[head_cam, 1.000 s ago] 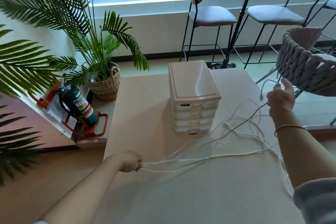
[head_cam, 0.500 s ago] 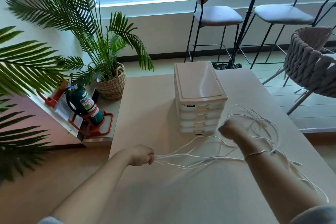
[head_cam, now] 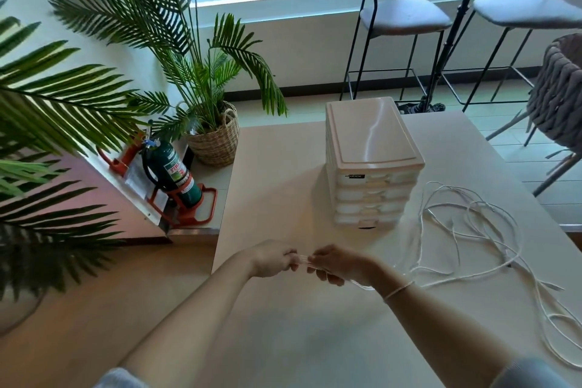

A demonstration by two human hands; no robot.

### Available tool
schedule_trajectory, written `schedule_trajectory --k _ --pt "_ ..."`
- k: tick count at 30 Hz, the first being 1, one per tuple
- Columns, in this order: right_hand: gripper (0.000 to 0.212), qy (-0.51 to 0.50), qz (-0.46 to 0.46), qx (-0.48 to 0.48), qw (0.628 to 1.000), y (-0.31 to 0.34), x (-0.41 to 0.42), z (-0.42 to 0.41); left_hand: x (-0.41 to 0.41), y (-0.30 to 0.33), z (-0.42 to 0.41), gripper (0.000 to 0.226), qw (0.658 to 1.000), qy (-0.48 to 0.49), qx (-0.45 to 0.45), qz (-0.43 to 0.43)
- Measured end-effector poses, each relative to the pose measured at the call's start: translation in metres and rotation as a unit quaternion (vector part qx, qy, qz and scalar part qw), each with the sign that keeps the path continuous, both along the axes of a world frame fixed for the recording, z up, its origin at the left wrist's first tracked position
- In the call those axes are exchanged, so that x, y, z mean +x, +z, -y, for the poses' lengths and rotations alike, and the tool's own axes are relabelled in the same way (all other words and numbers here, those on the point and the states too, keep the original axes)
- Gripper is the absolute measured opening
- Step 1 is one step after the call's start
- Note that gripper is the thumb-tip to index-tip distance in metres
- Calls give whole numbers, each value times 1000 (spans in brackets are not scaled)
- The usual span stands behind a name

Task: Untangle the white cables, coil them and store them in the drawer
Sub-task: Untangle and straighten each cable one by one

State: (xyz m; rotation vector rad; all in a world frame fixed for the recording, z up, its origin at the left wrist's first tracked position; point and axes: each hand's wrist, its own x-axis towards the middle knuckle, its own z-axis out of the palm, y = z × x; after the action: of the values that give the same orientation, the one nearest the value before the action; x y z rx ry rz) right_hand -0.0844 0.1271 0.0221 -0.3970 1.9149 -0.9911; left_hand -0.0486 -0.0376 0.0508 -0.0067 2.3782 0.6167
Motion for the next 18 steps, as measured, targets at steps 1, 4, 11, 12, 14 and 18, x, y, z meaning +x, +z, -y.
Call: schedule_trajectory --k 1,4,11,12,14,18 --pt "29 -10 -6 -3 1000 0 -1 0 1 -1 0 26 1000 6 8 3" --pt "27 -37 -49 -3 998 3 -4 1 4 -3 -1 22 999 25 40 11" --pt "26 -22 -85 15 996 5 -1 0 6 0 -3 24 999 22 41 -3" --pt "26 -16 -52 12 998 6 1 0 6 0 -1 26 999 21 31 -5" --pt "28 10 -7 18 1000 10 4 1 5 -2 1 28 1000 19 17 -10" --pt "31 17 9 29 999 11 4 1 6 -8 0 31 999 39 23 -27"
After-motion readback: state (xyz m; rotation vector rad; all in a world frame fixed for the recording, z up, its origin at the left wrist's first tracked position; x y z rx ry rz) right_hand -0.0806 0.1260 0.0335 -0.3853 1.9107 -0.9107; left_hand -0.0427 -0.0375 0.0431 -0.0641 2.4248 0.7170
